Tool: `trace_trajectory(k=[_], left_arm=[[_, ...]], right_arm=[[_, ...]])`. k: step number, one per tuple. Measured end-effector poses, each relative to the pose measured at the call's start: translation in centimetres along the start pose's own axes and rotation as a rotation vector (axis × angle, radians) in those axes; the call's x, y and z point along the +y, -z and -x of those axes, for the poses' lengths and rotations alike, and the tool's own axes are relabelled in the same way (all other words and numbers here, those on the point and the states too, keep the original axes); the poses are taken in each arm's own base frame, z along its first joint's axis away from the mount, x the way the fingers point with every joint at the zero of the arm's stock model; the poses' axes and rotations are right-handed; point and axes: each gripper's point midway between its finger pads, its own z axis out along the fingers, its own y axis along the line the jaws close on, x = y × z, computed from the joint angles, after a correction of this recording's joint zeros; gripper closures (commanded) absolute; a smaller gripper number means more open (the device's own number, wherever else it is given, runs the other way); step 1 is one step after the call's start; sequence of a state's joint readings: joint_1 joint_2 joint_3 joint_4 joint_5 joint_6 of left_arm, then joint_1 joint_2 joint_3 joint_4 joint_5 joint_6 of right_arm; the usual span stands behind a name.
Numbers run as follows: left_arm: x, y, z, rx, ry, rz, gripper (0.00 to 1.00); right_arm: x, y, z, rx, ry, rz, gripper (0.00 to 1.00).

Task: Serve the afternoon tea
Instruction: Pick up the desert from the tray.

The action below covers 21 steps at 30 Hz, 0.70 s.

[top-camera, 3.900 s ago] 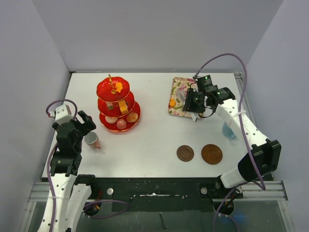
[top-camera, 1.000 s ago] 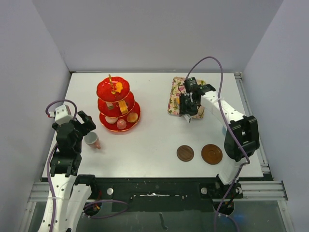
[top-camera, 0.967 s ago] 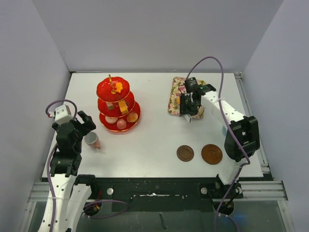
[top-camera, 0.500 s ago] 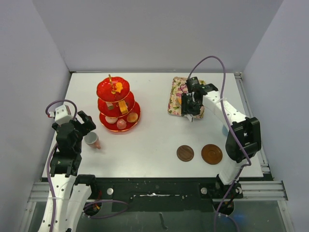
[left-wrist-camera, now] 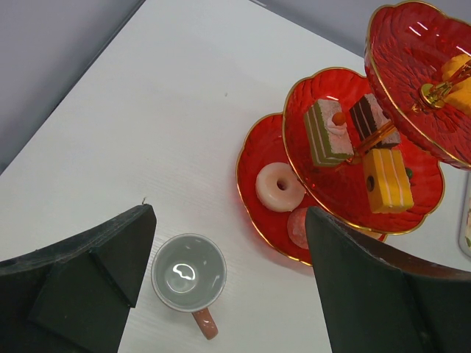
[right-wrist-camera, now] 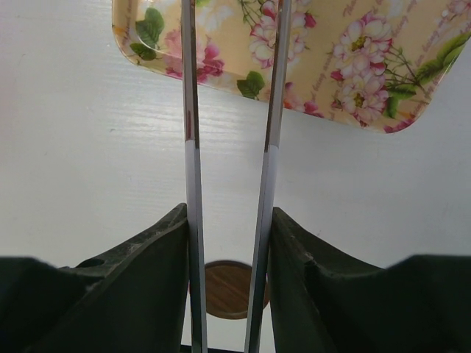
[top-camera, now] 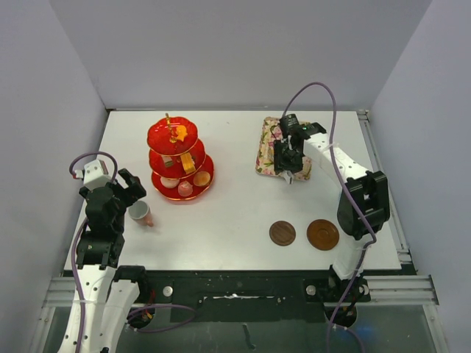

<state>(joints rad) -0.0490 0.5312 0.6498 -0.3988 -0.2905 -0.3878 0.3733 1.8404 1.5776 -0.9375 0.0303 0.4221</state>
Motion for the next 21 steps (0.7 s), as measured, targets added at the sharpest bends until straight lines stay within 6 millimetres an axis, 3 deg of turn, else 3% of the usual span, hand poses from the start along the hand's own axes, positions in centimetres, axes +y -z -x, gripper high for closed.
trace_trajectory(k=[21], left_arm=[[0.00,0.00,0.00,0.000,0.000,0.000,0.18]], right_arm=[[0.04,0.35,-0.20,0.005,0.036,-0.058,0.61]])
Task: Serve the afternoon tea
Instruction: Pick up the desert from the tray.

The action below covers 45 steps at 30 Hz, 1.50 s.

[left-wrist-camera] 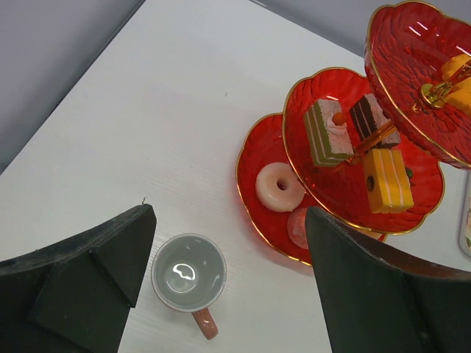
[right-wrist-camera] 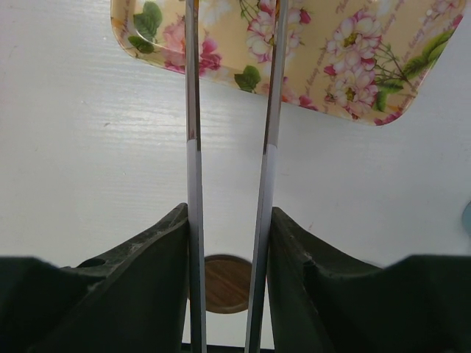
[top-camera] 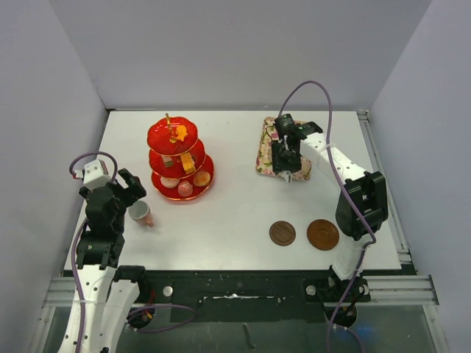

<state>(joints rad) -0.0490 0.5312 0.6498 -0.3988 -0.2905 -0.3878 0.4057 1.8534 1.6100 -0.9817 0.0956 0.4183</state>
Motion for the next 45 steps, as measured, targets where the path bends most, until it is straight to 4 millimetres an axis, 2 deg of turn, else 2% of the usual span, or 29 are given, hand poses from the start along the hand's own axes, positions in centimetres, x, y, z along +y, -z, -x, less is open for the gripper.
trace_trajectory(k=[18,29,37,45], left_arm=[[0.0,0.0,0.0,-0.001,0.000,0.000,0.18],[0.0,0.0,0.0,-0.001,0.000,0.000,0.19],[0.0,0.0,0.0,-0.001,0.000,0.000,0.19],[0.0,0.0,0.0,0.000,0.000,0.000,0.18]], right_arm=[[-0.2,0.0,-0.1,0.002,0.010,-0.007,0.78],[-0.2,0.1,-0.2,-0.010,0.002,-0.002,0.85],[-0.3,1.5,-0.7,-0.038,-0.020,0.015,0.88],[0.4,3.6,-0.1,-0.099,-0.044,0.068,0.89]])
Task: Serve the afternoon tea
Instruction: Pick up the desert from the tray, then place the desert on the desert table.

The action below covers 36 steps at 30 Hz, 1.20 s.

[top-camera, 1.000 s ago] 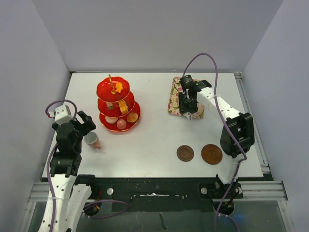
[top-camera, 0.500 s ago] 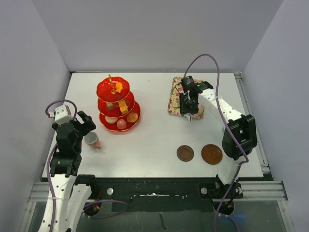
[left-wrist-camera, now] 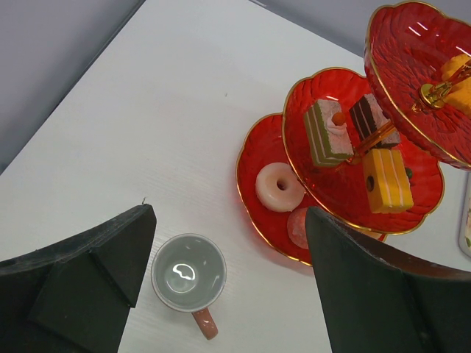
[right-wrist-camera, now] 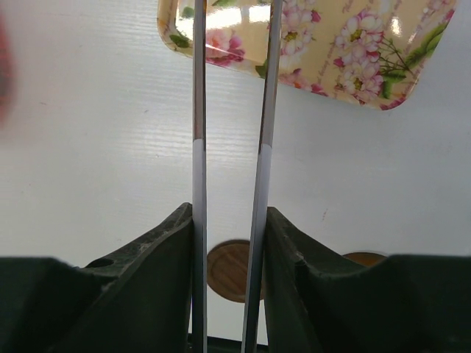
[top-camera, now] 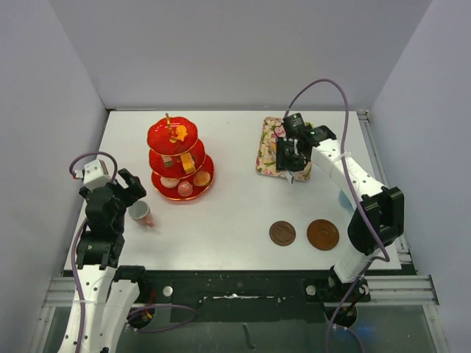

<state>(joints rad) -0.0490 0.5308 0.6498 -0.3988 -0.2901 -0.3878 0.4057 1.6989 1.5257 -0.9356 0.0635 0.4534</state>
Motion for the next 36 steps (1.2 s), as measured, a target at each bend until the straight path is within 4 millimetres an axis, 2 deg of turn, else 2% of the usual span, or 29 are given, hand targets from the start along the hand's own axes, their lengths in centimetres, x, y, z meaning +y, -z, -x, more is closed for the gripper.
trace_trajectory(k=[9,14,26,36], left_arm=[[0.0,0.0,0.0,0.000,0.000,0.000,0.18],[0.0,0.0,0.0,0.000,0.000,0.000,0.18],[0.0,0.0,0.0,-0.001,0.000,0.001,0.18],[0.0,0.0,0.0,-0.001,0.000,0.001,0.18]], right_arm=[[1.5,1.9,-0.1,-0.026,-0.009,0.090,0.90],[3.0,4.2,0.0,-0.070,-0.006,0.151,0.90],[9.9,9.3,-1.2,-0.128,0.080,0.317,0.90],[14.8,14.7,-1.5,-0.200,0.140,0.443,0.90]])
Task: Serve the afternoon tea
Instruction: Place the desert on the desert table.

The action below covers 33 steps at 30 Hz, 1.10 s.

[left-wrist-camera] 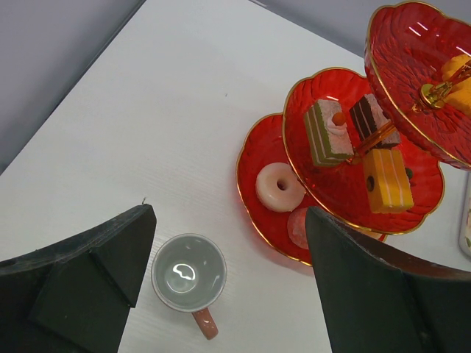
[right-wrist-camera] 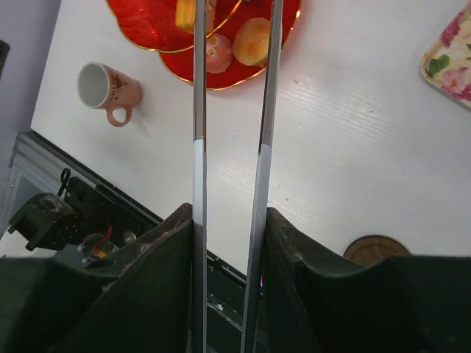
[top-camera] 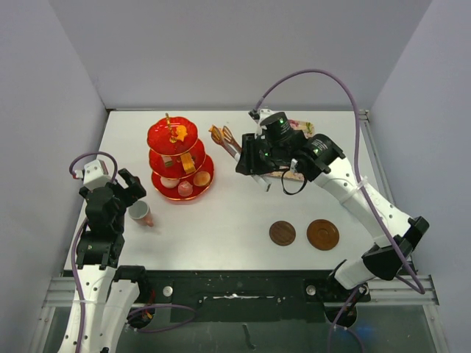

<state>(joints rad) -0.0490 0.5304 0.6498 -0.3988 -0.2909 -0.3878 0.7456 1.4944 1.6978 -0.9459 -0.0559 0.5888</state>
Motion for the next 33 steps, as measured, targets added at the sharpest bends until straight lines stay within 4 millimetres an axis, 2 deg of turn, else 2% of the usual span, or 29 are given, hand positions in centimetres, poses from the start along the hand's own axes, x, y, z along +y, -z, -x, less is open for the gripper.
trace_trajectory(k=[8,12,22,27,33], left_arm=[[0.0,0.0,0.0,0.000,0.000,0.000,0.18],[0.0,0.0,0.0,0.000,0.000,0.000,0.18],[0.0,0.0,0.0,0.000,0.000,0.000,0.18],[0.0,0.0,0.0,0.001,0.000,-0.001,0.18],[0.0,0.0,0.0,0.000,0.000,0.000,0.18]], right_arm=[[5.3,2.2,0.8,-0.048,0.066,0.102,0.90],[7.3,2.1,0.6,-0.041,0.091,0.134,0.90],[9.2,-0.1,-0.6,0.020,0.126,0.137,0.90],[10.2,-0.6,0.0,0.015,0.134,0.149,0.90],[11.3,-2.0,1.0,0.007,0.149,0.158,0.90]])
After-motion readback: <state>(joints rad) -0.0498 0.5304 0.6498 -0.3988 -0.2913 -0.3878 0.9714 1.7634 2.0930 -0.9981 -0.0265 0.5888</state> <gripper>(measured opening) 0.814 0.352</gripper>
